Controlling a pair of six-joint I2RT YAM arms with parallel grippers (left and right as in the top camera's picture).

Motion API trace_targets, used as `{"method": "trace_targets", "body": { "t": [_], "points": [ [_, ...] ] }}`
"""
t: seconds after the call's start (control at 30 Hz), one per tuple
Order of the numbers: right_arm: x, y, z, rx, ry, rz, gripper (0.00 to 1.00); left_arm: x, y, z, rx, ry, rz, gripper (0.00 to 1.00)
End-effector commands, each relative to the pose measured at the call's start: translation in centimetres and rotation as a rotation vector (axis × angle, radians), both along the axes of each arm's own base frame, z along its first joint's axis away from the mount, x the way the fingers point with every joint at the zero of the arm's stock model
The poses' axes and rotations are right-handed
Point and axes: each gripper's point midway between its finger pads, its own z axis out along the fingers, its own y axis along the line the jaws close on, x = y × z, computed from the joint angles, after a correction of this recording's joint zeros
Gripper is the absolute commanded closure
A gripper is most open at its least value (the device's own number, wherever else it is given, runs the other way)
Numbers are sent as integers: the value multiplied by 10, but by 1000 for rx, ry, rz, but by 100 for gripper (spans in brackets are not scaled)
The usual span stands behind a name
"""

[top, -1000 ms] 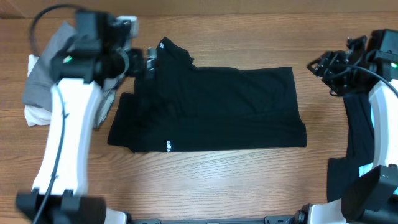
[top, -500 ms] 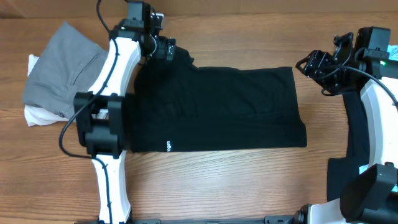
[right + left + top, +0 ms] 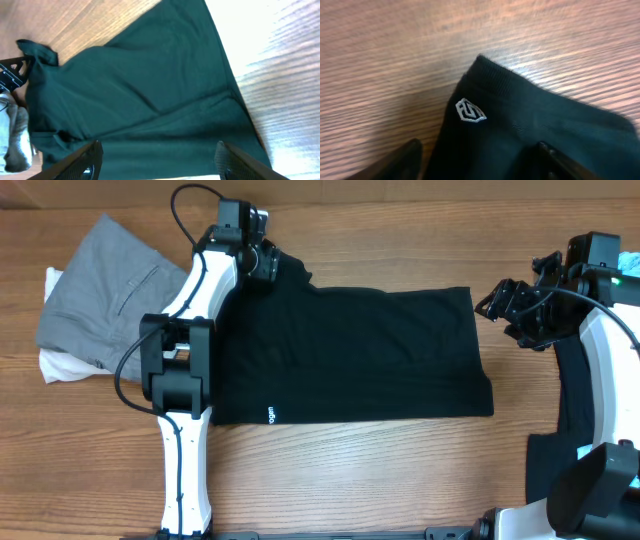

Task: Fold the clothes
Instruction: 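Release the T-shirt and raise both grippers away, then move both grippers to the top edge corners of the folded black T-shirt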

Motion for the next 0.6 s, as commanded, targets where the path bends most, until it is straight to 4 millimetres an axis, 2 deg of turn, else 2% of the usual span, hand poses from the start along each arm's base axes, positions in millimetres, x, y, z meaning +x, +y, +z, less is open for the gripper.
{"method": "trace_targets", "body": {
  "t": [0.0, 0.07, 0.17, 0.2, 0.33, 0.4, 0.47, 0.57],
  "points": [
    [1, -6, 0, -42, 4, -3, 24, 2, -1, -16, 21, 13, -14, 42],
    [1, -6, 0, -46, 6, -5, 23, -1, -1, -19, 21, 28, -15, 59],
    [4, -7, 1, -49, -9, -5, 23, -7, -2, -22, 19, 55, -20, 91],
    [7, -8, 2, -52, -20, -5, 23, -9, -1, -21, 20, 66, -19, 96],
    [26, -12, 10, -68, -108, -11, 23, -22, 1, -13, 27, 127, -20, 96],
    [39, -15, 14, -82, -163, -13, 24, -27, 1, -2, 35, 143, -29, 96],
    [51, -20, 15, -95, -199, -33, 26, -31, 2, 13, 36, 154, -29, 96],
    [70, -31, 4, -131, -220, -63, 28, -38, -1, 42, 28, 159, -36, 96]
  ]
}}
